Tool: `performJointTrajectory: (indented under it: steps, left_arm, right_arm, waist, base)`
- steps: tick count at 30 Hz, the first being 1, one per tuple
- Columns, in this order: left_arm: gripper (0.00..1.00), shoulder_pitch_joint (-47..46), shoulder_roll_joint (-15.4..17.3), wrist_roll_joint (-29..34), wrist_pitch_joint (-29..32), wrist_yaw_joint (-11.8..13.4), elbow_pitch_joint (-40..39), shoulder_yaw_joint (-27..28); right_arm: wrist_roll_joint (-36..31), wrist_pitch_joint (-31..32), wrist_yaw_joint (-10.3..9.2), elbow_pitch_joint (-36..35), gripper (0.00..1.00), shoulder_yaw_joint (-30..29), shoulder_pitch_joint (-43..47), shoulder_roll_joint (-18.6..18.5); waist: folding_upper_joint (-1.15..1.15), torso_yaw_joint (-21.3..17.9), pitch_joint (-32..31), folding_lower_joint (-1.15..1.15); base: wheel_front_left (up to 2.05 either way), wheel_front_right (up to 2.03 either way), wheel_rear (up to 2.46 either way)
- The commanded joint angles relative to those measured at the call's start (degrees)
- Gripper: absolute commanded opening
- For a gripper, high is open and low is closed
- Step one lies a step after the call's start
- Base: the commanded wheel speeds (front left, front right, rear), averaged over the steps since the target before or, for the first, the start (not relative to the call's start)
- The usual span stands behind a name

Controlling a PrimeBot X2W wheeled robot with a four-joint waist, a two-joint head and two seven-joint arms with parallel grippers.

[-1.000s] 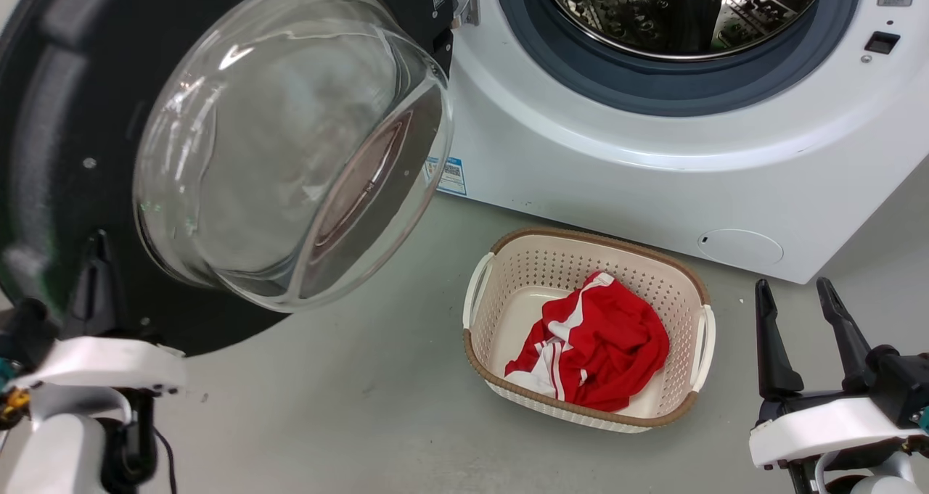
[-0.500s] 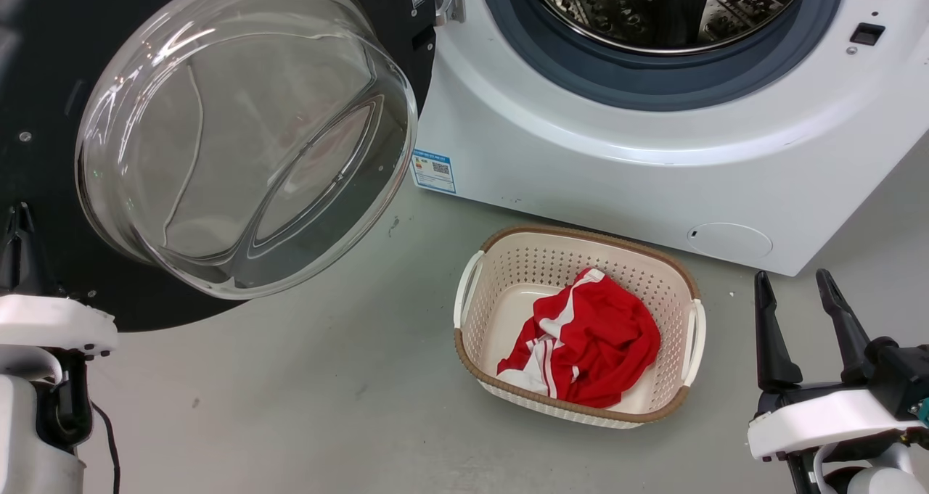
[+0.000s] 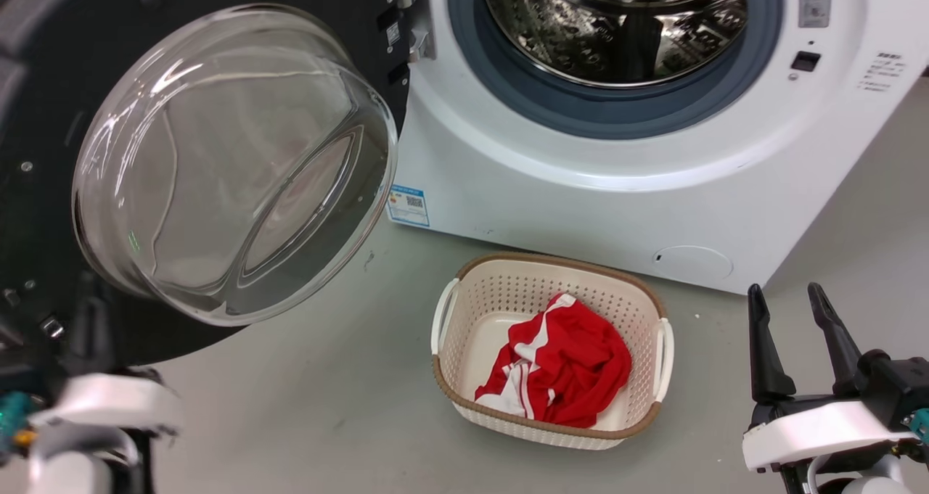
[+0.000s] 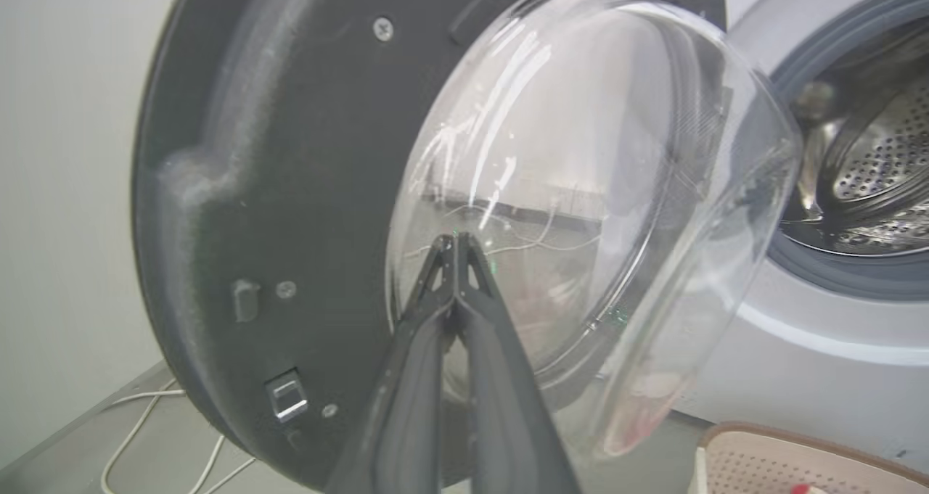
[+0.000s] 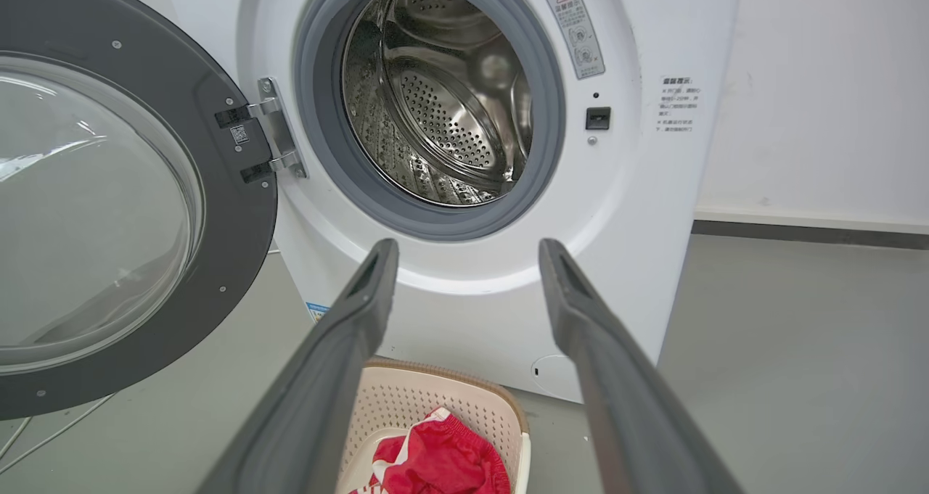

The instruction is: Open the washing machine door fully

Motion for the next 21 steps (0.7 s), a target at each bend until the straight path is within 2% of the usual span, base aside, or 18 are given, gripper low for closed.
performJointTrajectory:
  steps: [1, 4, 9, 15, 21]
  left_arm:
    - [0.00, 2.4, -1.4, 1.1, -0.1, 0.7, -2.3, -1.6]
    - [0.00, 5.5, -3.6, 2.5, 0.4, 1.3, -6.0, -4.5]
    - [0.00, 7.0, -6.7, 3.6, 0.5, 0.2, -8.1, -9.5]
    - [0.00, 2.8, -10.0, 4.2, 0.2, -2.3, -5.4, -13.9]
    - [0.00, -1.3, -12.2, 5.9, -0.2, -3.8, -2.7, -15.5]
  right_arm:
    - [0.3, -0.4, -0.03, 0.1, 1.00, 0.0, 0.8, 0.1]
    - [0.2, -0.5, -0.03, 0.4, 1.00, 0.1, 0.9, 0.1]
    - [-0.2, -0.6, -0.03, 0.5, 1.00, -0.1, 1.3, 0.1]
    - [-0.8, -0.3, -0.03, 0.1, 1.00, -0.5, 1.1, 0.1]
    - [-0.8, -0.1, -0.03, -0.1, 1.00, -1.0, 1.4, 0.1]
  waist:
    - [0.00, -1.1, -0.9, 0.00]
    - [0.00, -2.4, -1.8, 0.00]
    - [0.00, -5.1, -2.4, 0.00]
    - [0.00, -8.7, -2.5, 0.00]
    - [0.00, -12.3, -2.6, 0.00]
  base:
    - [0.00, 0.00, 0.00]
    - [0.00, 0.00, 0.00]
    - [0.00, 0.00, 0.00]
    - [0.00, 0.00, 0.00]
    - [0.00, 0.00, 0.00]
